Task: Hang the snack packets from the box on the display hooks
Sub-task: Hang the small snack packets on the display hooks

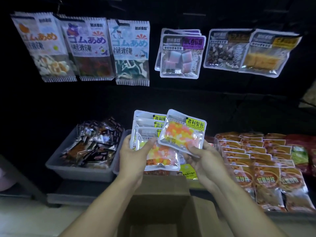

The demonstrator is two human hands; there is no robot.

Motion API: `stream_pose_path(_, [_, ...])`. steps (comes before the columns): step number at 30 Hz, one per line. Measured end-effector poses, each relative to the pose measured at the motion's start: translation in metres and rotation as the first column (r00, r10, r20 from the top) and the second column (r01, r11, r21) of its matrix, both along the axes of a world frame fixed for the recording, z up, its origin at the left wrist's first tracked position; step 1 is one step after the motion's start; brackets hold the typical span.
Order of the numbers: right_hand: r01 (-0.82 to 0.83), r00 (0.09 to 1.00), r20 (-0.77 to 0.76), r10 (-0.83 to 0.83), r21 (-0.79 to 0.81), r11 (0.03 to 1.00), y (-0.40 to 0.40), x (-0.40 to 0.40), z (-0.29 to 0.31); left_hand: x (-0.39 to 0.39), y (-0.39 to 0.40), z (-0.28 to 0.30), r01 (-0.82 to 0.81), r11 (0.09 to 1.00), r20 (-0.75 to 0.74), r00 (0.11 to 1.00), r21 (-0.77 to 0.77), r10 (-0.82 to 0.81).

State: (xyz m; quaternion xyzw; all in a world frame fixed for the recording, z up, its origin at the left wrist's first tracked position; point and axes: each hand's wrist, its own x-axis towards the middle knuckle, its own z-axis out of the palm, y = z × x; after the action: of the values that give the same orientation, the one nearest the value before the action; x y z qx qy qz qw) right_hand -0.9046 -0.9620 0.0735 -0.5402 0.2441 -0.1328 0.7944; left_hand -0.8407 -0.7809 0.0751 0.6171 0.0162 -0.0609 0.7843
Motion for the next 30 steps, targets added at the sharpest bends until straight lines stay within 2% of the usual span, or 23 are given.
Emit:
stream_pose_path(3, [-0.027, 0.999, 0.021, 0.030, -0.130, 0.991, 0.006, -0.001, 0.007, -0.003, 0.007, 0.004, -0.024, 0.997, 0.060, 0.998, 0.070, 0.020])
stream_pose_path(8, [-0.047, 0.990, 0.107, 0.087, -0.331, 0.942, 0.026, -0.008, 0.039, -0.032, 0.017, 0.034, 0.012, 0.999, 0.071, 0.997, 0.042, -0.015])
stream_pose_path(15, [-0.122, 0.960, 0.160, 0.232, -0.508, 0.852, 0.036, -0.010, 0.139, -0.033, 0.038, 0.106, -0.083, 0.997, 0.216, 0.973, -0.006, 0.082])
stream_pose_path(19, [-0.153, 0.950, 0.138, 0.279, -0.574, 0.805, 0.041, -0.003, 0.207, -0.027, 0.054, 0.165, -0.145, 0.989, 0.287, 0.947, -0.023, 0.145])
stream_pose_path(22, [-0.120, 0.929, 0.211, 0.302, -0.603, 0.789, 0.053, 0.001, 0.250, -0.026, 0.062, 0.203, -0.132, 0.988, 0.322, 0.935, -0.077, 0.150])
stream_pose_path(26, [-0.033, 0.921, 0.286, 0.266, -0.622, 0.782, 0.069, 0.009, 0.288, -0.024, 0.072, 0.230, -0.092, 0.978, 0.316, 0.937, -0.185, 0.148])
stream_pose_path(30, [-0.006, 0.922, 0.308, 0.234, -0.594, 0.804, 0.083, 0.024, 0.309, -0.023, 0.088, 0.243, -0.105, 0.972, 0.320, 0.932, -0.212, 0.171])
